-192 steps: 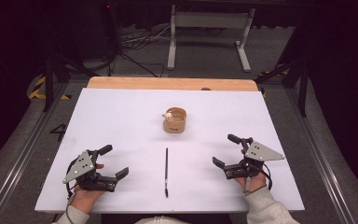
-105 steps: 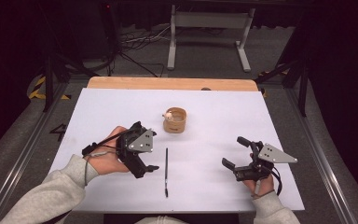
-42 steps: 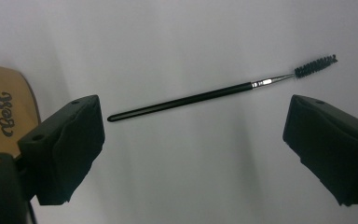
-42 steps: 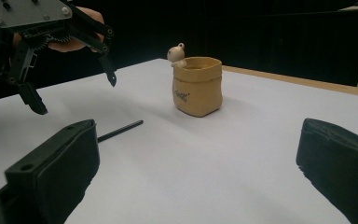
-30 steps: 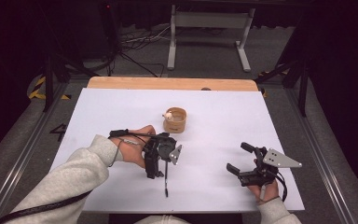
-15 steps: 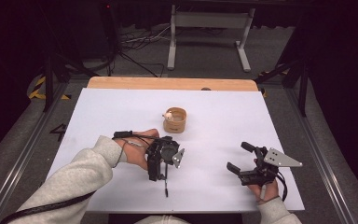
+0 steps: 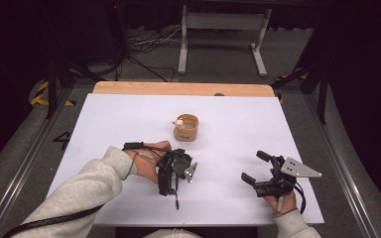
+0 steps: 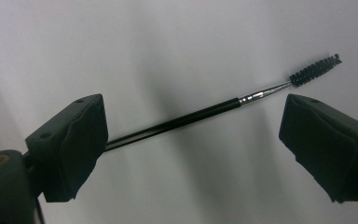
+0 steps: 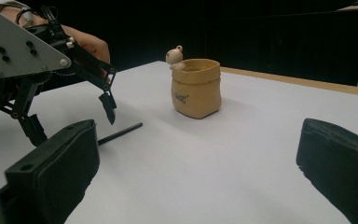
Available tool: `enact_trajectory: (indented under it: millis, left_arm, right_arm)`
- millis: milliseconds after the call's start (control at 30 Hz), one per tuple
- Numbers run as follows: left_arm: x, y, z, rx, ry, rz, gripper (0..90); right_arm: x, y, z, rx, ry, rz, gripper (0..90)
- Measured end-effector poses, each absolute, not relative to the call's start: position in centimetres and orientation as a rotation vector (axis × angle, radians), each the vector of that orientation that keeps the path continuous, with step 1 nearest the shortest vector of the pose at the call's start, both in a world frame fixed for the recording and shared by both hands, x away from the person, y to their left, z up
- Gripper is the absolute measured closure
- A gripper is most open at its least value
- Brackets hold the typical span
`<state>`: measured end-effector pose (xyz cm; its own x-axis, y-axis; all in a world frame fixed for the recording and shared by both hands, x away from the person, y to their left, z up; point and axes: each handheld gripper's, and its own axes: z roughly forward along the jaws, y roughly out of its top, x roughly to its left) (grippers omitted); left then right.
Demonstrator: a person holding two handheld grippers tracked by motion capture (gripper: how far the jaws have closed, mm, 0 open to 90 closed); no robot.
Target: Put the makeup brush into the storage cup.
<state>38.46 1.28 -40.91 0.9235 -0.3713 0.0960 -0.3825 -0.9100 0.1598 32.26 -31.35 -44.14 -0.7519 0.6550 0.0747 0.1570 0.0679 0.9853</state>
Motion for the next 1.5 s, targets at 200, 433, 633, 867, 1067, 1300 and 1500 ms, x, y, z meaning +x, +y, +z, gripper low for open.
enact_trajectory:
  millis: [200,433,633,867,1067,1300,1500]
  left_arm:
    - [38.6,1.1,-41.4,2.926,-0.565,0.061,8.6]
    - [38.8,0.9,-42.1,2.946,-0.545,0.020,9.4]
    - [39.2,1.0,-42.5,2.981,-0.526,0.002,12.3]
    - [39.4,1.0,-42.9,2.978,-0.522,-0.021,12.9]
    - [39.4,0.7,-43.1,3.000,-0.502,-0.040,14.1]
    - [39.4,0.8,-42.7,3.008,-0.485,-0.027,24.9]
    - [39.3,0.8,-42.3,3.029,-0.498,-0.017,43.5]
  right_arm:
    - [32.2,-31.4,-44.1,0.809,1.963,1.727,0.0]
    - [32.2,-31.4,-44.1,0.803,1.963,1.729,0.0]
    - [32.2,-31.4,-44.1,0.806,1.966,1.725,0.0]
    - [32.3,-31.4,-44.2,0.806,1.969,1.725,0.0]
    - [32.2,-31.4,-44.2,0.807,1.969,1.727,0.0]
    - [32.3,-31.4,-44.2,0.809,1.971,1.724,0.0]
    - [32.3,-31.3,-44.2,0.812,1.974,1.721,0.0]
